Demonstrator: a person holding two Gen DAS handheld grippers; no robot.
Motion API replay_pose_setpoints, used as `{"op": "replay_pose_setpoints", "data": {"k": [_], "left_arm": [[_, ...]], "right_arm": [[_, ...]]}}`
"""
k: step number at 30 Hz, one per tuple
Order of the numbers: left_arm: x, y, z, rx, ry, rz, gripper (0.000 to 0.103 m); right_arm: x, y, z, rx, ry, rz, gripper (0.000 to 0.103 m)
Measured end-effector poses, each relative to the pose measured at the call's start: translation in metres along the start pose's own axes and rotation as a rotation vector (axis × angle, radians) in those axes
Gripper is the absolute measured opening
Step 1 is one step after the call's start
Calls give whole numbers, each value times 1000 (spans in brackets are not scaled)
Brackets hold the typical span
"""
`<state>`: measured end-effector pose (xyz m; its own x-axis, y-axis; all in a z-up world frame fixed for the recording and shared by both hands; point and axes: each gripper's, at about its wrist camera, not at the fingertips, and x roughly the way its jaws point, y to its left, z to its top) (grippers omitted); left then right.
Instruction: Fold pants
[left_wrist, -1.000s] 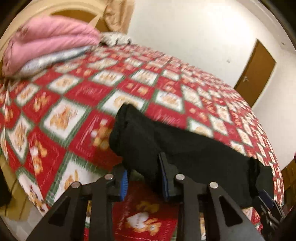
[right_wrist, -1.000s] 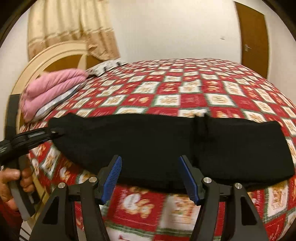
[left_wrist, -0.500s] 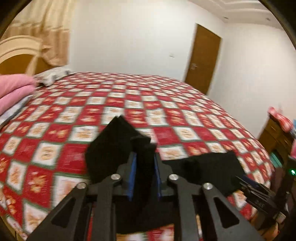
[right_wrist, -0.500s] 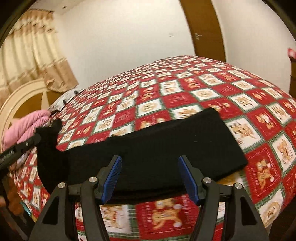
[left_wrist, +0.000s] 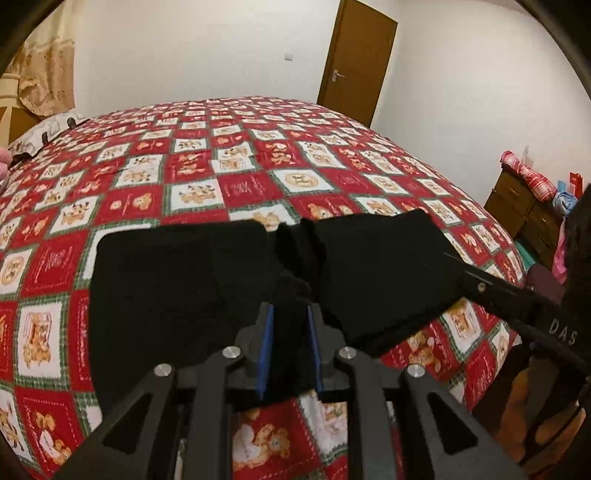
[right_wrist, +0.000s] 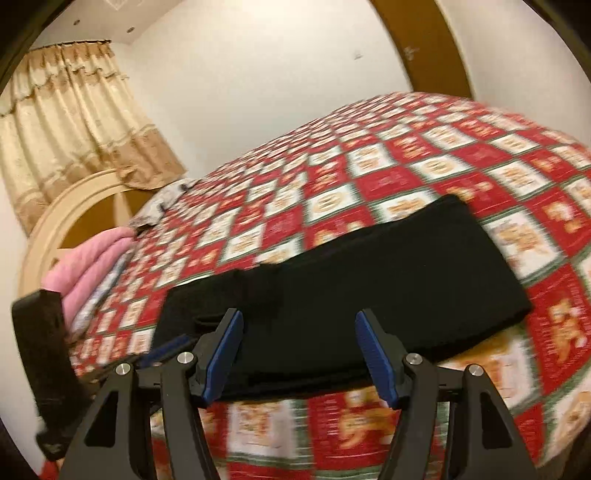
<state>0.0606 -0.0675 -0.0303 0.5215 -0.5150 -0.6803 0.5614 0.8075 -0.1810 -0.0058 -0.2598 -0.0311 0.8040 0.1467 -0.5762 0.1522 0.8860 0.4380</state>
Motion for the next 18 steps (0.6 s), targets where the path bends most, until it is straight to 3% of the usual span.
{"op": "replay_pose_setpoints", "data": {"k": [1, 3, 5, 12, 18], "left_arm": [[-3, 1, -2, 5, 1, 3, 29], [-11, 4, -6, 16, -10, 39, 46], [-24, 12, -10, 22, -42, 100, 53], [-52, 56, -11, -50, -86, 221, 54], [-54, 75, -10, -88, -98, 261, 54]], "right_arm": [[4, 3, 1, 6, 15, 34, 65], [10, 9, 1, 16, 32, 83, 65], [19, 16, 1, 22, 53, 140, 65], [56, 37, -15, 36, 171, 236, 65], [67, 54, -33, 3, 226, 233, 65]]}}
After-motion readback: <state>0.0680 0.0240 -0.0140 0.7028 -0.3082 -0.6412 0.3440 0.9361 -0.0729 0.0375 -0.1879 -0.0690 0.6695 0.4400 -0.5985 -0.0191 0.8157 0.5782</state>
